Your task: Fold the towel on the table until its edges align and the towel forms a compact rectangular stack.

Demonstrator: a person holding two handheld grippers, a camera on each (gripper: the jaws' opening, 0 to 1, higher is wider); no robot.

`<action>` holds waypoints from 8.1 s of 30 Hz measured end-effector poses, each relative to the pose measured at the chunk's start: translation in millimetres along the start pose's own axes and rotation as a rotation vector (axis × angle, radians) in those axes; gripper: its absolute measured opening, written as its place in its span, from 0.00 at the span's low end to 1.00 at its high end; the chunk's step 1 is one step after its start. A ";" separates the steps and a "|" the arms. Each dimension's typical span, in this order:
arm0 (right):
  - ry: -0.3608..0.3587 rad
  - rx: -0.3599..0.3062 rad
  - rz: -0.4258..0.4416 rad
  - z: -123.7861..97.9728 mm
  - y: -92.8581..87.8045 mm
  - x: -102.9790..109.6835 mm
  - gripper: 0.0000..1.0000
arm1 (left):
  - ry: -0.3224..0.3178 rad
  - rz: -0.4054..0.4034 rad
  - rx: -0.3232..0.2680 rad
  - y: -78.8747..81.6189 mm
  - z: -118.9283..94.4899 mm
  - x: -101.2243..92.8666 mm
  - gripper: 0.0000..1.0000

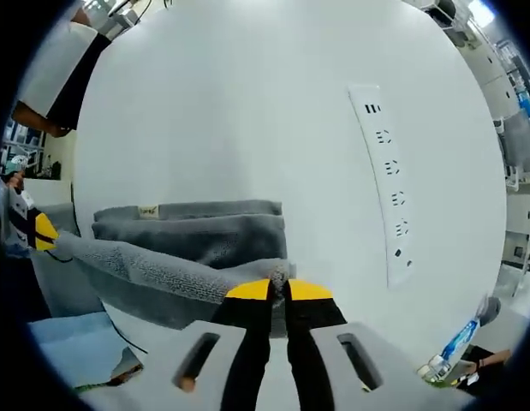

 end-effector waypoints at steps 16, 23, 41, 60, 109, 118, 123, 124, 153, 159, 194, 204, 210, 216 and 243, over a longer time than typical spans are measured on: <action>0.006 -0.003 -0.010 31.1 16.7 3.9 0.04 | 0.007 -0.027 0.081 -34.7 20.9 11.2 0.02; -0.003 -0.032 -0.032 42.0 21.7 6.4 0.05 | 0.031 -0.027 0.134 -51.4 33.4 19.5 0.03; -0.063 -0.167 -0.101 53.3 44.7 -2.5 0.18 | 0.010 -0.052 0.193 -63.9 41.2 27.8 0.05; -0.147 -0.297 -0.093 21.8 49.2 -22.9 0.21 | 0.018 -0.066 0.199 -69.3 26.1 38.2 0.07; -0.152 -0.526 0.188 -15.3 -93.2 50.6 0.28 | 0.021 0.138 0.063 13.8 5.4 75.6 0.19; -0.142 -0.548 0.305 -8.1 -131.6 75.1 0.29 | -0.003 0.180 0.043 31.0 14.1 88.4 0.20; -0.132 -0.560 0.371 -3.3 -153.1 91.0 0.30 | -0.019 0.186 0.028 38.3 21.0 93.0 0.21; -0.132 -0.560 0.381 -2.5 -156.1 92.7 0.30 | -0.022 0.186 0.026 38.7 21.8 92.7 0.21; -0.034 -0.736 0.790 30.9 -167.9 143.9 0.29 | -0.142 0.202 0.057 59.8 87.7 93.6 0.22; -0.009 -0.774 0.902 39.5 -162.8 141.1 0.28 | -0.169 0.127 0.097 55.6 106.9 94.9 0.21; 0.059 -0.664 0.955 80.0 -127.5 129.4 0.05 | -0.151 0.083 0.246 43.6 149.8 87.1 0.04; 0.037 -0.605 0.807 76.1 -121.3 100.6 0.05 | -0.149 -0.041 0.206 33.3 147.3 85.0 0.04; 0.056 -0.582 0.792 76.6 -119.5 97.0 0.05 | -0.148 -0.070 0.192 30.9 144.4 83.3 0.04; 0.089 -0.596 0.830 78.2 -123.3 101.3 0.04 | -0.139 -0.040 0.202 32.8 143.6 81.2 0.04; 0.054 -0.580 0.471 36.4 -162.5 155.9 0.25 | -0.072 0.347 0.124 -7.7 35.9 87.3 0.21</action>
Point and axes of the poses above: the point that each gripper's makers call its tool centre point, and the gripper's own axes: z roughly forward along the fingers, x roughly to its left, y roughly out of its top, the point moved 4 cm from there along -z, roughly backward along the fingers, and after that the axes turned 2 degrees about x, right-handed, at the moved point
